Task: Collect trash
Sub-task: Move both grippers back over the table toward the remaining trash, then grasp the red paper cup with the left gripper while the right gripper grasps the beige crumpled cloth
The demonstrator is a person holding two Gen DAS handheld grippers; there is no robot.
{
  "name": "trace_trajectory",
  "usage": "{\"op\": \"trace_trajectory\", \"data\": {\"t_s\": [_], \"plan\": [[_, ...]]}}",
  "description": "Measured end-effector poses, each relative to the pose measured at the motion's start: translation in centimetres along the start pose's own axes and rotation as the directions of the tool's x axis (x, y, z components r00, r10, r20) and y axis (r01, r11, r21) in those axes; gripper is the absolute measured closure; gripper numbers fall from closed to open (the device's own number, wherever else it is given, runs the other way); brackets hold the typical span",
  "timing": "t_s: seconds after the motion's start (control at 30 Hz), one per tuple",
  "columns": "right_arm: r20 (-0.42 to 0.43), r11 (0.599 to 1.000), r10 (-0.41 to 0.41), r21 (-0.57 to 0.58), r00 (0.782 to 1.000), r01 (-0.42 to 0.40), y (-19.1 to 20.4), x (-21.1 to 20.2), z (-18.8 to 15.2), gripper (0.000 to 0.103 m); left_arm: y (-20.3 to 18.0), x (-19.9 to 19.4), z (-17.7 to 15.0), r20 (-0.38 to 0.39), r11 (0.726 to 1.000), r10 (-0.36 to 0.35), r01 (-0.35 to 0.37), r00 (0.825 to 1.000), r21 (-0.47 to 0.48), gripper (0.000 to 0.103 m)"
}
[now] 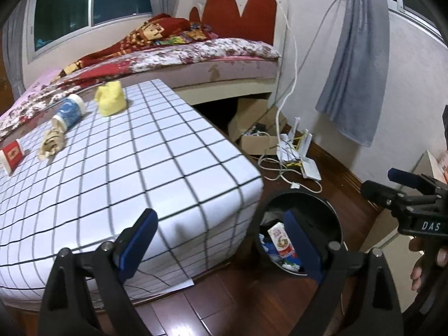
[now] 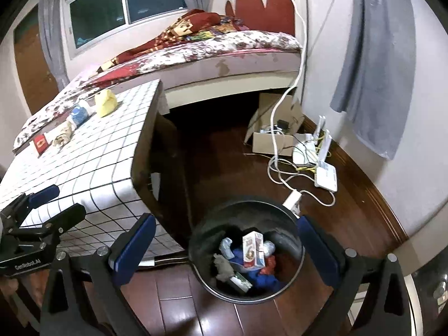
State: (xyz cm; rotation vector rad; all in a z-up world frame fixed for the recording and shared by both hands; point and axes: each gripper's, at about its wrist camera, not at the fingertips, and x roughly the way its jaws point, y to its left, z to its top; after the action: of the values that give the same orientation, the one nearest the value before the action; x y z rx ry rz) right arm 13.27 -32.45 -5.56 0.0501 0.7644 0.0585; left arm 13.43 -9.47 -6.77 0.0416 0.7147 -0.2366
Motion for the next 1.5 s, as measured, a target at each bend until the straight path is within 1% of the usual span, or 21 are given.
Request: {"op": "trace_trajectory", "data": {"t_s": [0.43, 0.57, 0.77, 0.87, 0.93, 1.07, 1.13, 1.2, 1.23, 1.33, 1.47, 1.5], "plan": [[0.021, 0.993, 0.090, -0.076, 0.996, -0.088, 5.7, 1.6, 2.2, 0.001, 6.0, -1.1, 0.2, 0.019, 0.994, 0.094, -0.093, 0.995, -0.064, 0.010], [0.021, 0.986, 0.131, -0.105, 0.991, -0.129, 8.1, 2.4, 2.9, 0.001, 8.1, -1.5, -0.2, 0.019, 0.987, 0.132, -0.130, 0.991, -0.092, 0.010], [0.014, 0.969, 0.196, -0.156, 0.980, -0.192, 12.3, 3.5, 3.9, 0.001, 12.0, -2.2, -0.7, 0.016, 0.971, 0.200, -0.196, 0.980, -0.136, 0.010], [0.013, 0.958, 0.235, -0.170, 0.972, -0.230, 14.5, 4.0, 4.4, 0.001, 14.7, -2.8, -0.9, 0.015, 0.959, 0.239, -0.234, 0.971, -0.161, 0.010], [0.021, 0.953, 0.247, -0.187, 0.969, -0.238, 16.1, 4.3, 4.8, 0.001, 16.3, -3.1, -1.0, 0.015, 0.951, 0.265, -0.259, 0.964, -0.171, 0.010], [0.025, 0.940, 0.279, -0.212, 0.960, -0.268, 19.1, 5.3, 5.1, 0.001, 20.8, -4.0, -1.2, 0.010, 0.923, 0.334, -0.324, 0.943, -0.205, 0.010], [0.015, 0.931, 0.310, -0.205, 0.951, -0.301, 20.9, 6.2, 5.3, 0.001, 23.1, -4.4, -1.3, 0.004, 0.907, 0.368, -0.358, 0.930, -0.223, 0.010], [-0.017, 0.915, 0.352, -0.203, 0.936, -0.348, 22.6, 7.0, 5.6, 0.001, 25.6, -4.9, -1.5, -0.005, 0.887, 0.403, -0.392, 0.915, -0.245, 0.010], [-0.036, 0.909, 0.361, -0.211, 0.932, -0.360, 23.6, 7.3, 5.8, 0.001, 26.6, -5.1, -1.6, -0.009, 0.878, 0.419, -0.407, 0.908, -0.251, 0.010], [-0.051, 0.901, 0.338, -0.271, 0.940, -0.338, 27.1, 8.0, 6.6, 0.001, 29.4, -5.4, -1.8, -0.016, 0.858, 0.452, -0.440, 0.892, -0.264, 0.010], [-0.057, 0.871, 0.355, -0.342, 0.933, -0.352, 32.0, 9.5, 8.5, 0.001, 33.0, -4.7, -1.2, -0.027, 0.843, 0.478, -0.467, 0.878, -0.267, 0.010], [-0.060, 0.867, 0.355, -0.352, 0.933, -0.353, 32.9, 10.0, 8.8, 0.001, 33.9, -4.4, -0.8, -0.026, 0.842, 0.477, -0.465, 0.879, -0.274, 0.010]]}}
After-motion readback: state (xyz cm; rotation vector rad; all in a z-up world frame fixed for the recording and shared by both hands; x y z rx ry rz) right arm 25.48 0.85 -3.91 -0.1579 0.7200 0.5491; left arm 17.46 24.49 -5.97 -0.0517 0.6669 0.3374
